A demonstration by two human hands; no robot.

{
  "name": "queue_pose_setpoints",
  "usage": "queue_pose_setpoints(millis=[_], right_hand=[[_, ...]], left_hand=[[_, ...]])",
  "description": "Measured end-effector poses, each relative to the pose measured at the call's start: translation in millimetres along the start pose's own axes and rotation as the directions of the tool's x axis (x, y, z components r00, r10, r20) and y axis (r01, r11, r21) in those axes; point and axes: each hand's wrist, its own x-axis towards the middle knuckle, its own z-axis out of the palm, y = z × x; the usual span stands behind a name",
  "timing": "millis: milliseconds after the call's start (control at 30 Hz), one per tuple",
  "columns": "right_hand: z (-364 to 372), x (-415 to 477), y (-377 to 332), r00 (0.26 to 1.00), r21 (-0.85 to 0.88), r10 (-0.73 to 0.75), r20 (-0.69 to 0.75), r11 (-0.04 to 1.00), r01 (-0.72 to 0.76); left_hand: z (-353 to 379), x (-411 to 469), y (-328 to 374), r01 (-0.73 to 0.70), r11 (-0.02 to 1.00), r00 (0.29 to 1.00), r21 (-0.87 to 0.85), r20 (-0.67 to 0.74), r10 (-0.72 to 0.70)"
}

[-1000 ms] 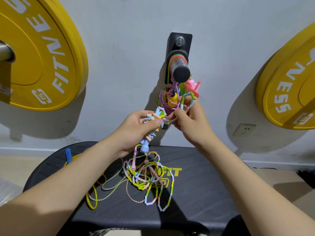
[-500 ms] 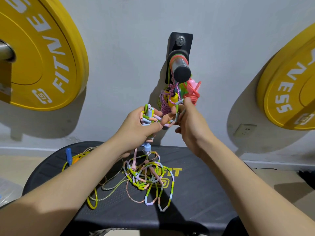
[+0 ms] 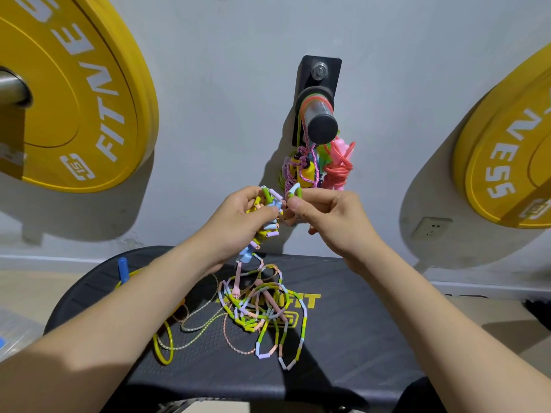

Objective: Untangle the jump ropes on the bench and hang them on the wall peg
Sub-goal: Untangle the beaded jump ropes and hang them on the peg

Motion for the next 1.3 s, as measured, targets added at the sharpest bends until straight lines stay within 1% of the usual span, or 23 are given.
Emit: queue_pose_setpoints(millis=[67,133,200,233,300,400,500,567,667,733,867,900,967,1067,1200,1267,1300], right_hand=[[0.1,-0.2,0.4,1.0,-0.01,-0.012,-0.006,1.0,0.012],[-0.6,0.6,1.8,0.999,-0.043,0.007,-0.049,0.999,-0.009],[-1.6,1.2,4.3,0.998,-0.068,0.014,-0.058,0.997,-0.018],[-1.9,1.5,5.9,0.999,-0.093,0.005,-0.043,0.996,-0.009],[-1.7,1.9,8.2,0.998,-0.202,-0.053,0.022,0.978,0.056],[1.0,3.0,9.3,0.984,-0.359,-0.141,0.108,0.918,0.171],[-0.5,4.5,9.1,0.978,-0.447,-0.17,0.118,0.871,0.205],[-2.6,3.9,8.5,0.975,-0.46,-0.17,0.139,0.861,0.216],[-3.8,2.1,7.8,0.975,-0.43,-0.15,0.166,0.878,0.208],[-4.5,2.8,8.3,0.969,-0.493,-0.159,0.189,0.838,0.233],[-5.9,3.8,4.7,0.942,-0.672,-0.254,0.218,0.661,0.334],[-5.7,3.3,3.2,0.94,-0.678,-0.262,0.217,0.652,0.339],[-4.5,1.7,0.7,0.945,-0.661,-0.248,0.216,0.675,0.328],[-3.9,0.8,-1.5,0.955,-0.686,-0.202,0.215,0.665,0.295],[3.1,0.4,-6.8,0.952,-0.761,-0.167,0.257,0.573,0.306],[6.6,-0.1,-10.9,0.95,-0.798,-0.133,0.284,0.516,0.311],[7.9,-0.5,-12.4,0.946,-0.814,-0.116,0.302,0.485,0.319]], left_hand=[[0.1,-1.0,-0.2,-0.039,0.999,0.999,0.021,0.015,0.039],[2.6,-1.6,0.6,-0.067,0.997,0.998,0.023,0.01,0.067],[3.0,-1.7,-1.3,-0.111,0.992,0.994,0.066,0.008,0.111],[2.9,-1.5,-2.0,-0.143,0.983,0.99,0.114,0.014,0.142],[2.4,-2.4,-2.2,-0.186,0.965,0.982,0.186,0.045,0.181],[1.7,-2.2,-1.1,-0.18,0.968,0.984,0.176,0.048,0.174],[-0.4,-0.2,-1.0,-0.172,0.971,0.984,0.167,0.064,0.163],[-1.5,0.1,-0.6,-0.192,0.972,0.98,0.138,0.08,0.182],[-2.3,-1.8,1.9,-0.171,0.984,0.983,0.051,0.078,0.167],[-4.2,-3.1,2.9,-0.173,0.983,0.982,0.065,0.093,0.166],[-7.9,-3.7,4.3,-0.218,0.966,0.974,0.136,0.095,0.206],[-9.4,-2.2,3.7,-0.241,0.956,0.97,0.166,0.076,0.231],[-11.6,-0.5,2.7,-0.271,0.935,0.962,0.23,0.054,0.266],[-11.1,-1.1,1.7,-0.235,0.947,0.972,0.219,0.033,0.234],[-9.4,-2.4,-0.3,-0.201,0.959,0.971,0.201,-0.086,0.222],[-7.7,-2.5,-3.0,-0.176,0.969,0.975,0.174,-0.105,0.196],[-6.5,-2.7,-4.1,-0.159,0.975,0.98,0.158,-0.092,0.175]])
